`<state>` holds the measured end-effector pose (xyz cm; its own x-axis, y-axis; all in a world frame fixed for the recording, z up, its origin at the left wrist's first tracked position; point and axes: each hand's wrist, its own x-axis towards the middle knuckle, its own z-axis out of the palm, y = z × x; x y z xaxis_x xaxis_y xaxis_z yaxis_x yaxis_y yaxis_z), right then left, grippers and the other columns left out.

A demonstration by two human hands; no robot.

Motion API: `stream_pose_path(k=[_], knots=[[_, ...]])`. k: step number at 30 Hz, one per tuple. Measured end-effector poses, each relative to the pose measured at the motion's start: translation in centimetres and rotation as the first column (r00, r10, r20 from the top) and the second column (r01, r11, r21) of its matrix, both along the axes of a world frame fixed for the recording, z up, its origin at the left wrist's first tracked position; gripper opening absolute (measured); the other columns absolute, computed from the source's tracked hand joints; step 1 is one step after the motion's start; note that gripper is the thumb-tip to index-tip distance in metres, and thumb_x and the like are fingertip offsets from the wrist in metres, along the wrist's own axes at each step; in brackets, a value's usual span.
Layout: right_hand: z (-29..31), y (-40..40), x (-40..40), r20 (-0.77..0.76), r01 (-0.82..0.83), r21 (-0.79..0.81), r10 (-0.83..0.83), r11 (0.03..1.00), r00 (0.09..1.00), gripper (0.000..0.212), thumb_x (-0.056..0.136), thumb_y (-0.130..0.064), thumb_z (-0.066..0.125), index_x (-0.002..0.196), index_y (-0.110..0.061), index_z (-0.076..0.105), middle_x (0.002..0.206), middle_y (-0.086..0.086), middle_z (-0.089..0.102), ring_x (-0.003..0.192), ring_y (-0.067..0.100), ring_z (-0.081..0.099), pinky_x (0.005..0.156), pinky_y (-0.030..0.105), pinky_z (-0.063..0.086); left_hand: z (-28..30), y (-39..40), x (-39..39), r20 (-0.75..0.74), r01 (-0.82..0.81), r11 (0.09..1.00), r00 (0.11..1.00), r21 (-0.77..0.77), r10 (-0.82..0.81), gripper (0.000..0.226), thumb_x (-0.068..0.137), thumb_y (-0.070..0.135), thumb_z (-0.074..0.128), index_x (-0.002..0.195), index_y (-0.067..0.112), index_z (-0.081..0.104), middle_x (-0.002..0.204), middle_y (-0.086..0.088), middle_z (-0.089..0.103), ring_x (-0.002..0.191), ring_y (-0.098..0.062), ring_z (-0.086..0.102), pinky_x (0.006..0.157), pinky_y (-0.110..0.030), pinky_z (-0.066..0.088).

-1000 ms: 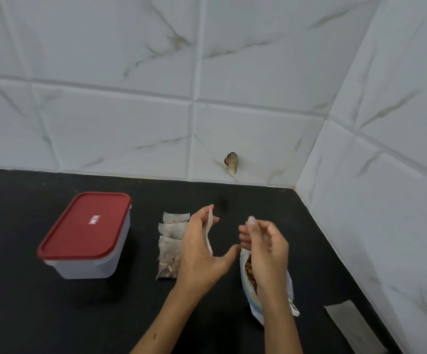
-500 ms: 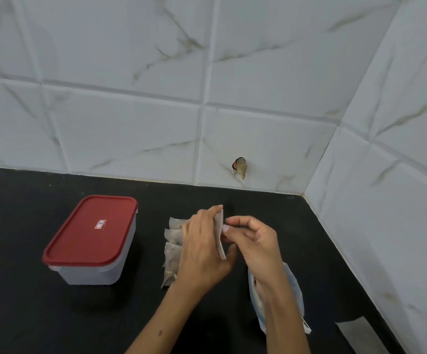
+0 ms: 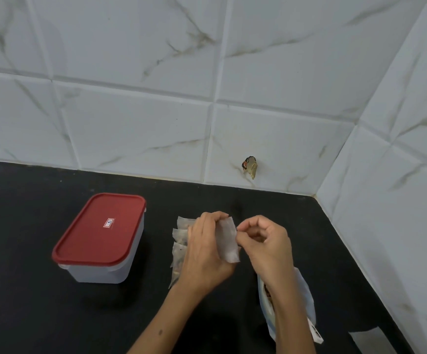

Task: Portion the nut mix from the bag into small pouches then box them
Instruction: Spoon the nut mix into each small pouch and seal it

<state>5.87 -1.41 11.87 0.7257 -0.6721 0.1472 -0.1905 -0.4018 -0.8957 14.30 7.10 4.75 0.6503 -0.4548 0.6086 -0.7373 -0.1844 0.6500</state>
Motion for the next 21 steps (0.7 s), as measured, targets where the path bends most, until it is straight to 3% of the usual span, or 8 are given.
stream_pose_path(k=[2,5,8,13,21], knots=[[-0.2,0.1,-0.2,-0.076,0.004,-0.232,-0.022,0.973,0.997,0.019,0.083,-0.009,0.063,0.078,-0.026,0.068,0.075,-0.011,0.066,0.07,0.002,0.061,0.062,0.015,0.047,-0.2,0.0,0.1,-0.019,0.024,1.0,1.0,-0.002,-0.024,0.071,0.06,0.027,0.08,0.115,0.034,0.037,0.109,0.014,0.046,0.101,-0.003,0.048,0.084,-0.024,0.046],[-0.1,0.1,-0.5,-0.188,-0.055,-0.32,-0.007,0.946,0.982,0.02,0.089,-0.015,0.057,0.087,-0.029,0.071,0.089,-0.011,0.062,0.081,0.002,0.058,0.071,0.017,0.046,-0.3,0.0,0.0,-0.028,0.055,0.998,0.998,-0.003,-0.055,0.075,0.06,0.021,0.082,0.118,0.036,0.036,0.11,0.015,0.045,0.107,-0.002,0.047,0.086,-0.016,0.042],[0.2,0.0,-0.9,-0.156,-0.073,-0.191,0.043,0.979,0.987,0.019,0.086,-0.013,0.061,0.09,-0.027,0.073,0.088,-0.015,0.067,0.081,-0.002,0.062,0.074,0.016,0.051,-0.2,0.0,-0.2,-0.054,0.075,0.996,0.996,-0.037,-0.077,0.073,0.062,0.026,0.077,0.123,0.035,0.036,0.11,0.013,0.047,0.105,-0.002,0.048,0.087,-0.014,0.042],[0.6,-0.2,-1.2,-0.046,-0.078,0.019,0.078,0.997,0.996,0.022,0.079,-0.005,0.069,0.09,-0.024,0.065,0.078,-0.006,0.071,0.073,0.001,0.068,0.063,0.019,0.056,-0.1,-0.1,-0.3,-0.034,0.079,0.996,0.996,-0.051,-0.081,0.067,0.064,0.041,0.068,0.124,0.032,0.038,0.114,0.013,0.047,0.108,0.001,0.047,0.091,-0.008,0.038],[0.4,-0.4,-1.0,-0.063,-0.092,0.031,0.094,0.995,0.994,0.018,0.072,0.0,0.073,0.075,-0.017,0.071,0.073,-0.002,0.071,0.068,0.005,0.068,0.063,0.018,0.055,0.0,0.2,-0.4,-0.04,0.084,0.993,0.995,-0.088,-0.088,0.069,0.065,0.038,0.068,0.126,0.031,0.037,0.115,0.009,0.049,0.109,0.0,0.048,0.094,-0.015,0.041]])
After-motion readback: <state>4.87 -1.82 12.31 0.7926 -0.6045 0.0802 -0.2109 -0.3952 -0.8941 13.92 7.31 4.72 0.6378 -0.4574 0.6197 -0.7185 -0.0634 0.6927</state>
